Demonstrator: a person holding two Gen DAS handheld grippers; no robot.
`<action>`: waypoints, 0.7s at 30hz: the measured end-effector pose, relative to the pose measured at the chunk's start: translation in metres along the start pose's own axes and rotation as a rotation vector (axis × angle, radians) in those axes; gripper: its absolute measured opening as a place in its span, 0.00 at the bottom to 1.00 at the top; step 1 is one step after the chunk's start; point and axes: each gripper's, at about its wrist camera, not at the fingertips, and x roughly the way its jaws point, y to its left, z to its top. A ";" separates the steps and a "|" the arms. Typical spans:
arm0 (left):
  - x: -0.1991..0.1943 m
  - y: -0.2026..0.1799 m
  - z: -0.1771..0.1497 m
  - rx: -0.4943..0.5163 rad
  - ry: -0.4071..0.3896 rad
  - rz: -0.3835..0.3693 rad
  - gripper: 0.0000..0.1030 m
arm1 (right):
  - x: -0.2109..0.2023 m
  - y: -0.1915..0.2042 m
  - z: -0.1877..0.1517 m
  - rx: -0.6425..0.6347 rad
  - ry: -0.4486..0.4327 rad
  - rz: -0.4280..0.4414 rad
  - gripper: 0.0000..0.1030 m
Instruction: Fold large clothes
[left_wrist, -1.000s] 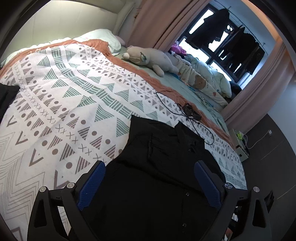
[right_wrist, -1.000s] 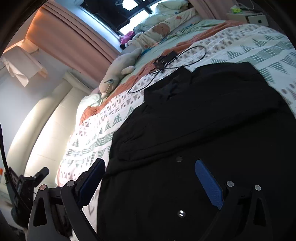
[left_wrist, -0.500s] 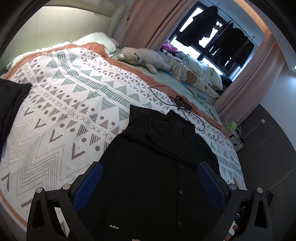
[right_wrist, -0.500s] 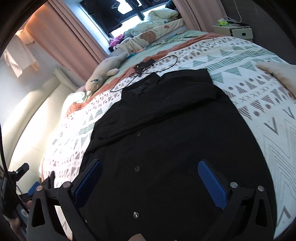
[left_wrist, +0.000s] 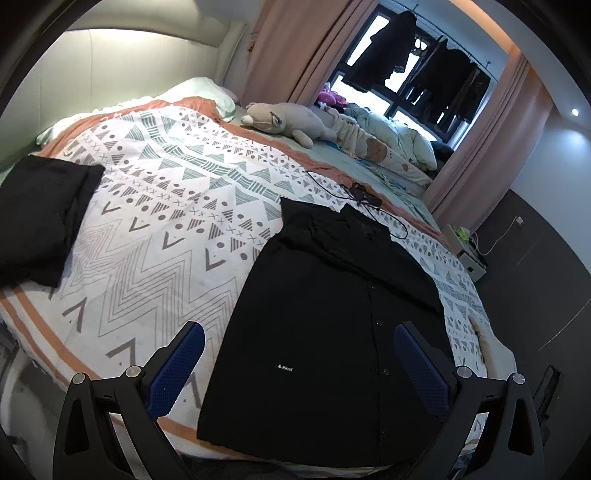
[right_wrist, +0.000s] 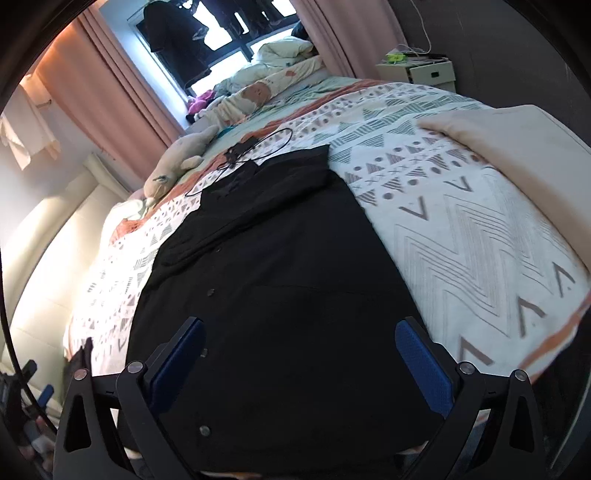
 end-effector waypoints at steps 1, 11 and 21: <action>-0.004 0.005 -0.004 -0.003 0.001 0.002 0.99 | -0.006 -0.007 -0.002 0.011 -0.005 -0.002 1.00; -0.020 0.046 -0.046 -0.085 0.066 -0.017 0.84 | -0.044 -0.064 -0.036 0.089 -0.034 0.001 0.97; -0.013 0.070 -0.094 -0.102 0.155 -0.045 0.74 | -0.053 -0.106 -0.080 0.157 -0.018 0.057 0.97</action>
